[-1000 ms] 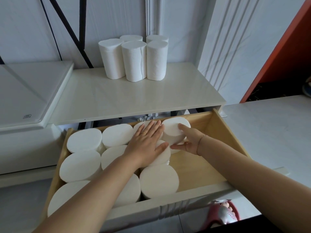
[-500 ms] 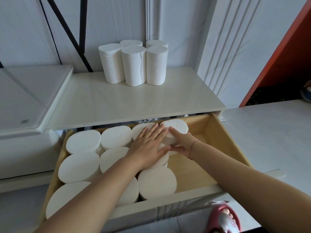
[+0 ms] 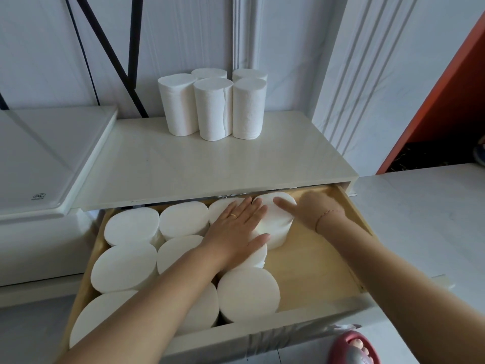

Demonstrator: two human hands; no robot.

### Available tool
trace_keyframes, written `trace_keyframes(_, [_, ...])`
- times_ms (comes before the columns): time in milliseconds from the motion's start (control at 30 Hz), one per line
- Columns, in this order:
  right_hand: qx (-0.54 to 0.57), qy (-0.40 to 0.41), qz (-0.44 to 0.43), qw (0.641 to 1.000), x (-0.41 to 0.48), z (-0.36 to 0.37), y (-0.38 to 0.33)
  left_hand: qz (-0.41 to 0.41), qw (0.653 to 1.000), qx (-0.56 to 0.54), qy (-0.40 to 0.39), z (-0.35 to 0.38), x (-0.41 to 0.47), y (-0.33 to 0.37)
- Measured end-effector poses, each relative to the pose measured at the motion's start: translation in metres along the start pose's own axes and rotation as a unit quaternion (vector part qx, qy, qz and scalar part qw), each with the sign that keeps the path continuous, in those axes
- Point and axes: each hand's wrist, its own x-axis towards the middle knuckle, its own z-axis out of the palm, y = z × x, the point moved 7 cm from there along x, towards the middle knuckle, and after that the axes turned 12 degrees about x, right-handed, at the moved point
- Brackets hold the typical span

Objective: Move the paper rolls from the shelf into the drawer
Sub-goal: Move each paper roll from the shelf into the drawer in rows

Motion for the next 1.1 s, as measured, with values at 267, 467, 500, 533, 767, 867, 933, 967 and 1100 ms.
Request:
trace_keyframes(267, [0.269, 0.144, -0.217, 0.927, 0.040, -0.027, -0.058, -0.038, 0.995, 0.046, 0.084, -0.016, 0.015, -0.007])
trace_keyframes(467, [0.376, 0.099, -0.173, 0.905, 0.111, -0.021, -0.089, -0.050, 0.992, 0.025, 0.110, -0.016, 0.013, -0.010])
trace_keyframes(500, [0.384, 0.093, -0.172, 0.902, 0.122, -0.022, -0.095, -0.049, 0.992, 0.020, 0.113, -0.016, 0.014, -0.010])
trace_keyframes(533, [0.394, 0.087, -0.172, 0.899, 0.131, -0.025, -0.101, -0.049, 0.992, 0.015, 0.116, -0.017, 0.014, -0.010])
trace_keyframes(767, [0.484, 0.063, -0.171, 0.856, 0.181, -0.030, -0.132, -0.049, 0.991, 0.004, 0.125, -0.017, 0.014, -0.013])
trace_keyframes(867, [0.495, 0.071, -0.180, 0.847, 0.192, -0.033, -0.135, -0.048, 0.991, 0.000, 0.124, -0.017, 0.015, -0.012])
trace_keyframes(933, [0.497, 0.071, -0.183, 0.845, 0.196, -0.033, -0.136, -0.048, 0.991, -0.003, 0.123, -0.017, 0.015, -0.012])
trace_keyframes(967, [0.496, 0.071, -0.184, 0.846, 0.198, -0.033, -0.137, -0.048, 0.991, -0.002, 0.121, -0.017, 0.015, -0.012])
trace_keyframes(1100, [0.487, 0.075, -0.184, 0.851, 0.198, -0.034, -0.140, -0.050, 0.992, -0.001, 0.118, -0.016, 0.015, -0.013])
